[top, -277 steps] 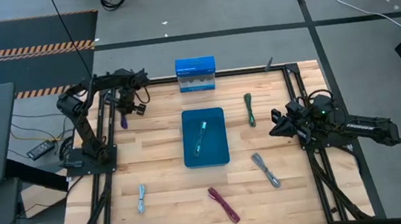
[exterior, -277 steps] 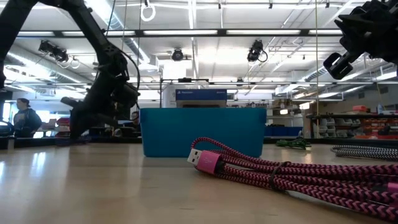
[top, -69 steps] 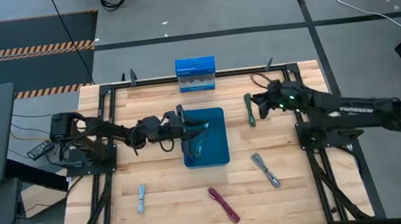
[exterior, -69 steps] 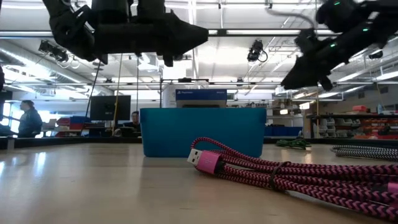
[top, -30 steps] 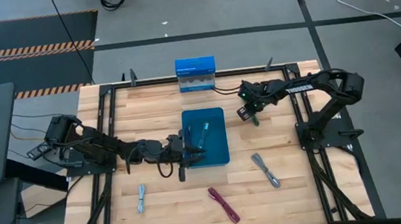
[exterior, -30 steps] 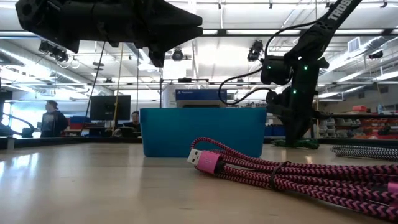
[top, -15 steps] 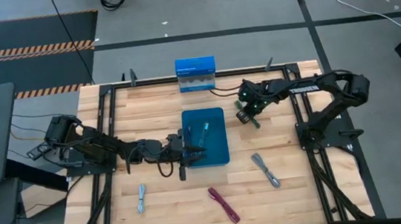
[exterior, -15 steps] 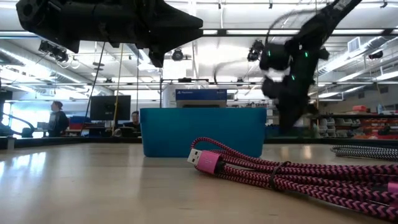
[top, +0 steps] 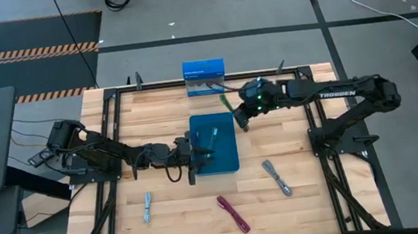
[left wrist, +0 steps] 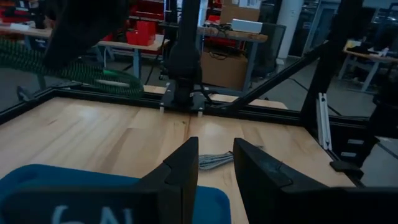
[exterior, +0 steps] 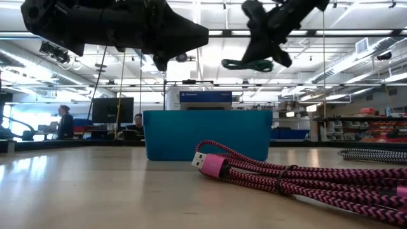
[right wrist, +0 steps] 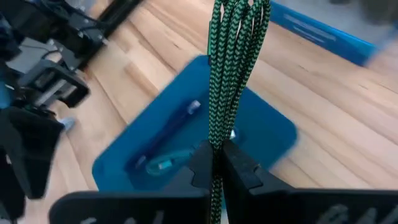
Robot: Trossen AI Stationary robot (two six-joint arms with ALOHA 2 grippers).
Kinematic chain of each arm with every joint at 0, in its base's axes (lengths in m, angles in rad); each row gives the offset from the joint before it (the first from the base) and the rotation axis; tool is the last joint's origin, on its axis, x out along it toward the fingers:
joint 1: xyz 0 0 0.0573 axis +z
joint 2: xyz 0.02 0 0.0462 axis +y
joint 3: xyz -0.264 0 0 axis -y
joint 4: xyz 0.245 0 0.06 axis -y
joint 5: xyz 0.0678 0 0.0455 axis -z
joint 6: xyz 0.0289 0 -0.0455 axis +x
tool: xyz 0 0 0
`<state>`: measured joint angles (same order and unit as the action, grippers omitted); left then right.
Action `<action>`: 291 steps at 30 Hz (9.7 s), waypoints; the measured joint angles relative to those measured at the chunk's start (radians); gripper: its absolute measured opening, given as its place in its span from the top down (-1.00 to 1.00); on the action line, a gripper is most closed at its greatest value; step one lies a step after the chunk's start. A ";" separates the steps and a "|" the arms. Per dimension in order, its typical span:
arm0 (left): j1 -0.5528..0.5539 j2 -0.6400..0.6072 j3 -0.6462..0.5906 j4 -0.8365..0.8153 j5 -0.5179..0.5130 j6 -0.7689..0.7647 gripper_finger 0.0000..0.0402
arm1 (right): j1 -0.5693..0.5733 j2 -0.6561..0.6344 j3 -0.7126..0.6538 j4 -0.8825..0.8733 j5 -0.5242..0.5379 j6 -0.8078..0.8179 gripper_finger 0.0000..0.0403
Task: Pick and place USB-C Cables
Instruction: Put the green charger cable into the blue bin, then put the black charger cable into the blue bin, then put the pink charger cable into the blue bin
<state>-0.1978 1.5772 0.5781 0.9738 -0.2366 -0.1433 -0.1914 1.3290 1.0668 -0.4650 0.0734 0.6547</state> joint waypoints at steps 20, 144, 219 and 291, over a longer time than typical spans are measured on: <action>0.000 0.000 0.001 0.036 0.001 -0.003 0.47 | 0.132 0.352 -0.001 0.231 -0.068 0.103 0.91; -0.016 0.000 0.000 0.084 -0.033 -0.054 0.47 | 0.742 0.187 -0.283 -0.295 0.040 0.734 0.89; -0.020 0.000 0.000 0.091 -0.027 -0.054 0.47 | 0.186 0.333 -0.077 0.339 -0.094 0.118 0.84; -0.091 -0.002 0.000 0.469 0.407 -0.214 0.47 | 0.778 0.165 -0.076 0.270 0.355 0.052 0.28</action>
<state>-0.2886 1.5749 0.5781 1.4431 0.1706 -0.3576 0.5870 1.4935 0.9905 -0.1955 0.4282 0.7071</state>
